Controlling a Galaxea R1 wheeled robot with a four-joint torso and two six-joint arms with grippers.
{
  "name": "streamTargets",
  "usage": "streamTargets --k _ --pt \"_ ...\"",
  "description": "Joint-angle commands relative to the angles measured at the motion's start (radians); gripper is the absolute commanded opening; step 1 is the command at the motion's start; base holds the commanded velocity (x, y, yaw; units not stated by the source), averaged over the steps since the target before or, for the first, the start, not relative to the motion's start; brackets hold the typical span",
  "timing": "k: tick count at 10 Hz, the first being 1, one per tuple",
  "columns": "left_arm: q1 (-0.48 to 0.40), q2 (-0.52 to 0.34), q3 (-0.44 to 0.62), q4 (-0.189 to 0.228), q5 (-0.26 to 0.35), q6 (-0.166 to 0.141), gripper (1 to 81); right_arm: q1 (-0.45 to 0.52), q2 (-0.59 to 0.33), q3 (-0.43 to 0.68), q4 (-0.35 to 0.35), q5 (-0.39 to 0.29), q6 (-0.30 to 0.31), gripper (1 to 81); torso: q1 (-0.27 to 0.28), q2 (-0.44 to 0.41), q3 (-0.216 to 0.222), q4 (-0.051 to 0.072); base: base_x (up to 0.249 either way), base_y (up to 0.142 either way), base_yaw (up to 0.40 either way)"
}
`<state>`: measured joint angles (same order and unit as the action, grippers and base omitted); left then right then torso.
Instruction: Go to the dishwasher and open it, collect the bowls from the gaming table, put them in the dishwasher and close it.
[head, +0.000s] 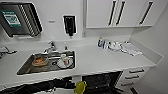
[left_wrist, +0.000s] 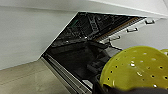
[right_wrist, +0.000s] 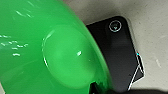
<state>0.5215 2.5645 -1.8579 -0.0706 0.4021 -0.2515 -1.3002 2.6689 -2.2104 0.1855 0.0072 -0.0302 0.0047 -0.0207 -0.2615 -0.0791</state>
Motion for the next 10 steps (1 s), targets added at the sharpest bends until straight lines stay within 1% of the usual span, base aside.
streamTargets --k 1,3,4,8,10 --pt "-0.157 0.033 -0.017 0.003 0.030 -0.002 1.0 0.032 -0.027 0.009 0.002 -0.069 -0.005 1.0 0.000 0.000 0.000 0.000 0.000 0.000 0.000" --pt "-0.191 0.097 -0.073 0.000 0.044 -0.002 1.0 0.028 -0.025 0.009 0.002 -0.067 -0.005 1.0 0.000 0.000 0.000 0.000 0.000 0.000 0.000" --pt "-0.208 0.130 -0.108 -0.001 0.075 -0.002 1.0 0.028 -0.024 0.009 0.002 -0.067 -0.005 1.0 0.000 0.000 0.000 0.000 0.000 0.000 0.000" --pt "-0.247 0.250 -0.236 0.005 0.081 0.000 1.0 0.028 -0.011 0.006 0.002 -0.067 -0.005 1.0 0.000 0.000 0.000 0.000 0.000 0.000 0.000" --pt "-0.251 0.301 -0.262 0.008 0.096 0.000 1.0 0.028 -0.001 -0.011 0.002 -0.069 -0.005 1.0 0.000 0.000 0.000 0.000 0.000 0.000 0.000"
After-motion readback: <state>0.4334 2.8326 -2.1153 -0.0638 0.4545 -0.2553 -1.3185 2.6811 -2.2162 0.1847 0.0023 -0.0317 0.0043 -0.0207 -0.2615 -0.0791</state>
